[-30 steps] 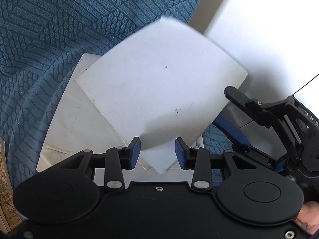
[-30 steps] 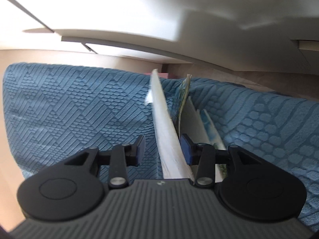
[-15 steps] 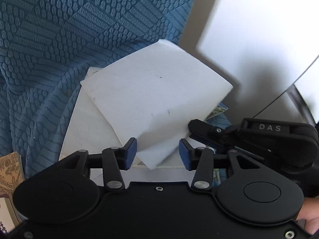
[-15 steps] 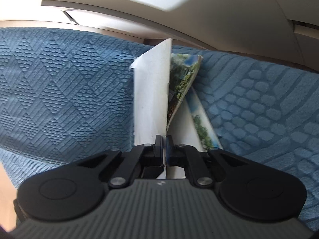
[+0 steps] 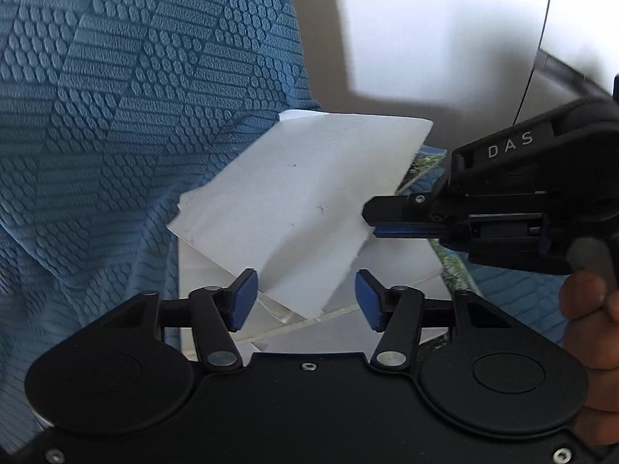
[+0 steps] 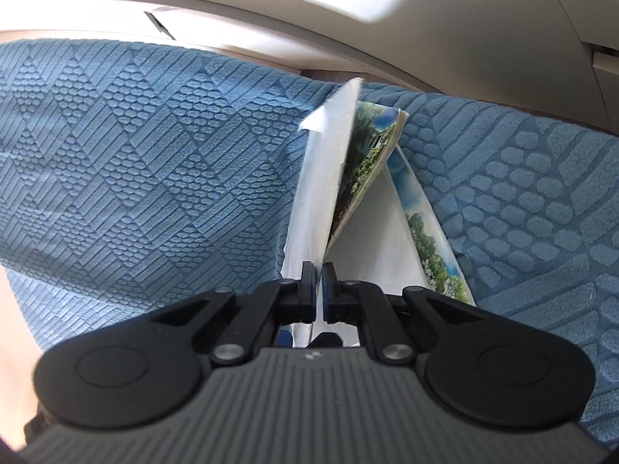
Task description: Organize objects
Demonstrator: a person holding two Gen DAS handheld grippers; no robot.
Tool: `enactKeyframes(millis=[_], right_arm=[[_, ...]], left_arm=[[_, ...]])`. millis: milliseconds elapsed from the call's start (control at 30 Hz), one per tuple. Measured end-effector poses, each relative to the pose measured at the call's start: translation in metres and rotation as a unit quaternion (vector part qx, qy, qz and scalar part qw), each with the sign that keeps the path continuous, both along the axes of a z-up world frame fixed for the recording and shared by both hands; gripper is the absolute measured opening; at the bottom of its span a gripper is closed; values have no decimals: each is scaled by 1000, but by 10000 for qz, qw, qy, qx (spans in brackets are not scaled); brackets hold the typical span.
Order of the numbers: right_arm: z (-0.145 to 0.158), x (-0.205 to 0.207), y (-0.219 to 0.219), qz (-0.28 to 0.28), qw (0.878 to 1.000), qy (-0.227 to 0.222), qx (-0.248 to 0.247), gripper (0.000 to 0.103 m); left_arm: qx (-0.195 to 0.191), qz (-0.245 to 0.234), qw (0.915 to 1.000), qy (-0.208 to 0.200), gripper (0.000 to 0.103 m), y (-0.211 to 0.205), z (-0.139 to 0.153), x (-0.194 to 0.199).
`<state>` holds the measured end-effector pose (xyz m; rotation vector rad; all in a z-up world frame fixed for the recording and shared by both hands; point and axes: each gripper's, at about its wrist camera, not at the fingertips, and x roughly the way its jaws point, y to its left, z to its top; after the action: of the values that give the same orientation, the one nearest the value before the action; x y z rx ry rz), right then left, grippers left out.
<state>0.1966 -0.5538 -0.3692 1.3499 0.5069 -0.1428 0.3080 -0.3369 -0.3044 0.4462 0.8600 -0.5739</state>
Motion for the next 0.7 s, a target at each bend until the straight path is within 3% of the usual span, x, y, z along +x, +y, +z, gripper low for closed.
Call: enactKeyframes(millis=[33,167,300,467,533,600,700], right_arm=[[0,0,0,15,10000,34,-7,7],[-4,-3,-2,-41,9999,76,108,7],[-6,-6,0,-90,9998,144,145,8],[-11,-18,-9,-392,9982,279,367,9],[-11,-23,-13,-582,9973,205,409,14],[-11,-29,-16,-783,9960,106,429,36],[-11,-33,-21,-932,9943,-183,489,42]], left_arm=[[44,-55,10000,-39,49,-2,-2,0],[-9,-273,9996,58,31,-5,-8,0],[287,-532,9980,-196,18,-12,-9,-8],[328,-385,9985,-214,14,-7,-7,-8],[119,-178,9996,-172,13,1,-1,-4],[-70,-34,9999,-134,13,9,5,-3],[-234,129,9996,-91,13,19,12,-4]])
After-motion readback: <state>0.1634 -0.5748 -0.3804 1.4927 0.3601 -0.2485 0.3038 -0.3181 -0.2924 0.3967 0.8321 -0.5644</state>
